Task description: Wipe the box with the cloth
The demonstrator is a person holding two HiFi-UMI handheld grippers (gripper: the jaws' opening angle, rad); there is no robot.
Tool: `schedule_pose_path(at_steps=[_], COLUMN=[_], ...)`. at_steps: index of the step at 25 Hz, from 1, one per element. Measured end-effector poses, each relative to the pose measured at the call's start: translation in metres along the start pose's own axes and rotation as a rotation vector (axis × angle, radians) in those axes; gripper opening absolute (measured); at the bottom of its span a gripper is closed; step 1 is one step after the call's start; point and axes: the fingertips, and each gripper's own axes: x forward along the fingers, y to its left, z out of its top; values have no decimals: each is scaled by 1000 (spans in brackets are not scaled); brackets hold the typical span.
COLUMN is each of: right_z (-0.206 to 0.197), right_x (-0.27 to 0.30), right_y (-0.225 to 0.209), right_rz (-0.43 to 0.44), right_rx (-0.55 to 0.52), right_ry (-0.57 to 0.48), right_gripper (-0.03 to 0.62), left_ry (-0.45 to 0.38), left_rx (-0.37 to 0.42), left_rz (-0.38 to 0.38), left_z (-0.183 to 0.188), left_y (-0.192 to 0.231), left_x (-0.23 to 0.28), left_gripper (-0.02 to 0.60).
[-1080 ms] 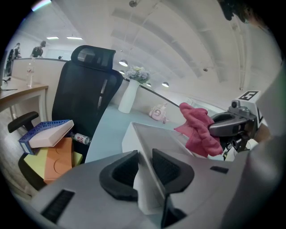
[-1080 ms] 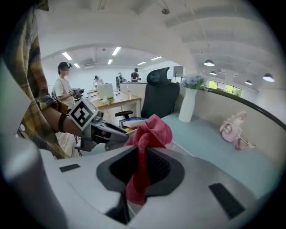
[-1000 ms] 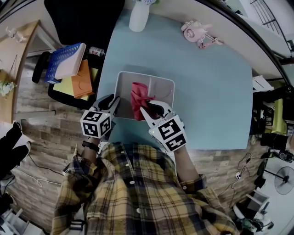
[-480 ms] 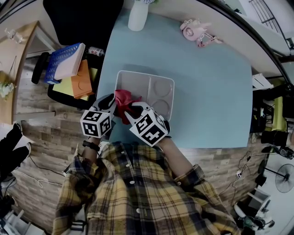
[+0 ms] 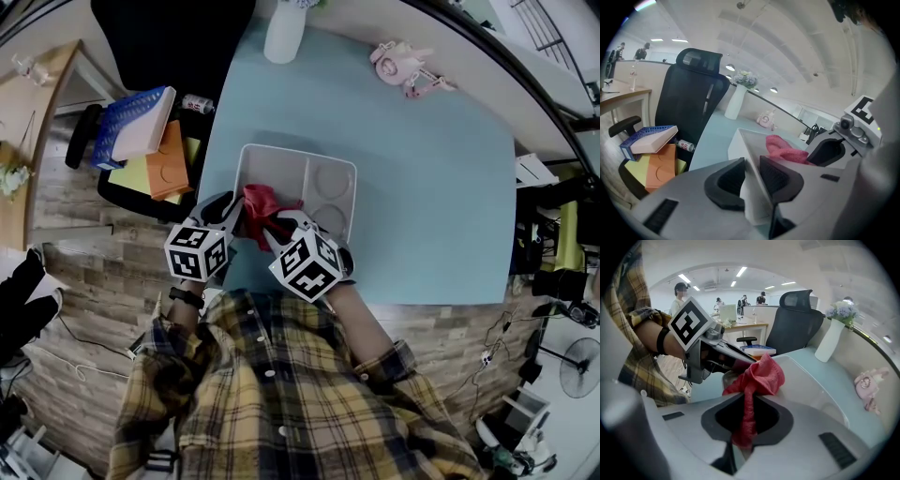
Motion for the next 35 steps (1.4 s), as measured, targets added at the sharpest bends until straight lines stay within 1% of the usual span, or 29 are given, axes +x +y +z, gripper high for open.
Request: schedule_pose_path(at_steps=[4, 10, 18, 21, 24, 32, 35], right_z=[-14, -37, -55, -73, -90, -121, -130], right_x=[-10, -28, -47, -57, -66, -91, -100], right_y=[-8, -19, -24, -32, -41, -59, -63], right_rz=[-16, -53, -78, -117, -151, -235, -268], right_rx=[23, 27, 45, 70, 122, 207, 221], right_ry=[15, 32, 38, 65, 70, 82, 97], right_gripper=[54, 54, 54, 54, 54, 54, 54], left_ry=[-3, -3, 1, -2, -3, 1, 6], left_rx=[-3, 1, 4, 6, 5, 9, 5], left_rz=[2, 7, 18, 17, 16, 12, 15], left_z=[0, 1, 0, 1, 1, 1, 1], left_y=[1, -1, -1, -1, 0, 0, 0], left_x=[0, 0, 0, 0, -1, 0, 0], left_gripper=[98, 98, 97, 97, 97, 97, 97])
